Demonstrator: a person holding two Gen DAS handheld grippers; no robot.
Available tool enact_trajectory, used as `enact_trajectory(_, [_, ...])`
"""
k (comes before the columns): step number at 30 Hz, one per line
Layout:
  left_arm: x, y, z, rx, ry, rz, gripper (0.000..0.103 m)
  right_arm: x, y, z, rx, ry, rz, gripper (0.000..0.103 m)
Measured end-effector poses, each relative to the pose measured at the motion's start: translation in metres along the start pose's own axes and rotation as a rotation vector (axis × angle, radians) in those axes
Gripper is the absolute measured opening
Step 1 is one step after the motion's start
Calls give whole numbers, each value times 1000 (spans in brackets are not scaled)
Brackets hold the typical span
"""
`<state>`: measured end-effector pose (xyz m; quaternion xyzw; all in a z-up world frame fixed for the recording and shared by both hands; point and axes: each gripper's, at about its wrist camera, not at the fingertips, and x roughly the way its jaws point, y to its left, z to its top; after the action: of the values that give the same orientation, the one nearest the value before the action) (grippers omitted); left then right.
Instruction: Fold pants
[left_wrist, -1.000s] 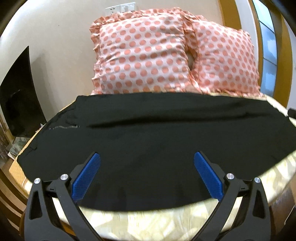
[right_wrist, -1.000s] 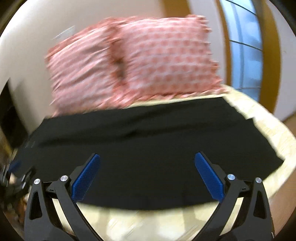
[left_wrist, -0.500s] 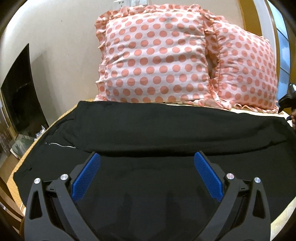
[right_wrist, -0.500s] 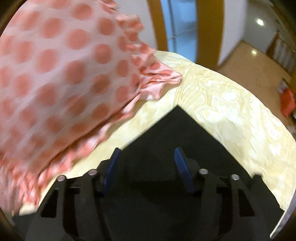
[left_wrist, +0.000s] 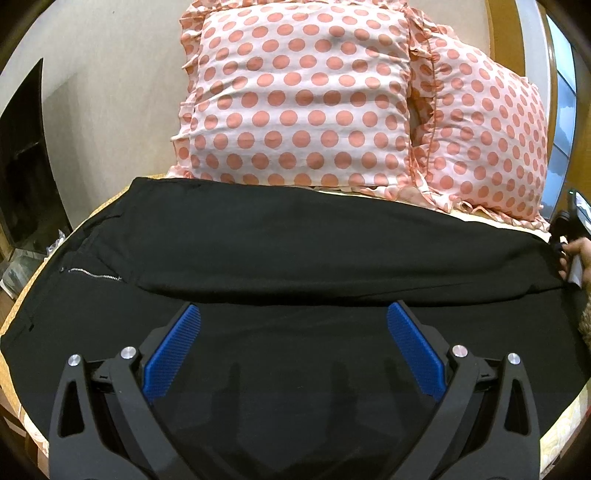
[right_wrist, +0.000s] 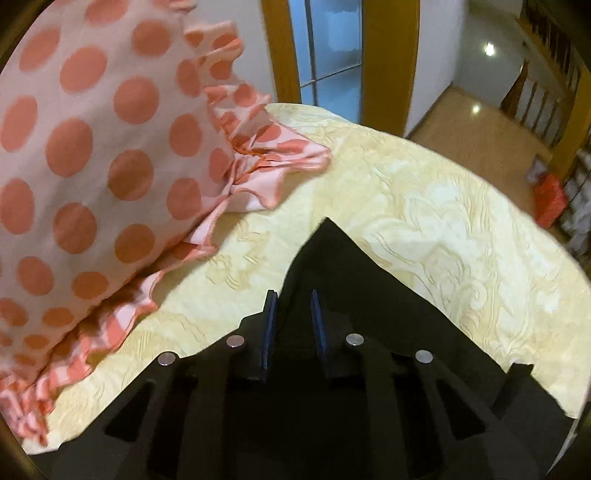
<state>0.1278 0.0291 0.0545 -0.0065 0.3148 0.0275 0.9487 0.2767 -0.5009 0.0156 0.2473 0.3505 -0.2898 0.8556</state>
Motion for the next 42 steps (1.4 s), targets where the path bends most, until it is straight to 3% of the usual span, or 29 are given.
enact_trajectory(3, [-2, -2, 0, 7, -10, 13, 101, -4, -25, -2, 80, 23, 121, 3])
enact_trajectory(5, [-6, -3, -1, 9, -23, 27, 101, -16, -41, -5, 158, 20, 239, 2])
enact_trajectory(11, [-15, -4, -8, 23, -30, 33, 101, -86, -86, -13, 200, -118, 477, 2])
enact_trajectory(13, [-18, -4, -10, 13, -29, 26, 101, -115, -109, -32, 191, -148, 540, 2])
enact_trajectory(16, [-22, -2, -11, -7, -35, 7, 101, -145, -144, -75, 165, -167, 542, 2])
enact_trajectory(20, [-26, -1, -9, -17, -41, -5, 101, -132, -190, -134, 222, -69, 511, 2])
enact_trajectory(25, [-27, 3, -4, -60, -22, -42, 101, -114, -200, -147, 282, 1, 569, 5])
enact_trajectory(26, [-27, 4, -4, -65, -20, -43, 101, -111, -199, -145, 299, 7, 583, 7])
enact_trajectory(30, [-28, 10, -6, -80, -12, -23, 101, -107, -200, -142, 335, 15, 597, 41])
enact_trajectory(32, [-26, 14, -5, -97, 5, -31, 101, -107, -200, -142, 352, 1, 602, 42])
enact_trajectory(36, [-18, 21, -1, -144, 45, -57, 101, -104, -192, -138, 358, -46, 580, 40])
enact_trajectory(38, [-15, 25, -1, -174, 56, -83, 101, -102, -185, -136, 346, -51, 561, 31])
enact_trajectory(39, [-13, 29, -1, -199, 64, -104, 101, -95, -182, -134, 349, -28, 585, 13])
enact_trajectory(40, [-12, 32, 0, -215, 67, -112, 101, -90, -180, -133, 349, -10, 602, 3])
enact_trajectory(42, [-12, 41, 3, -227, 53, -101, 101, -83, -185, -130, 372, -7, 648, 3])
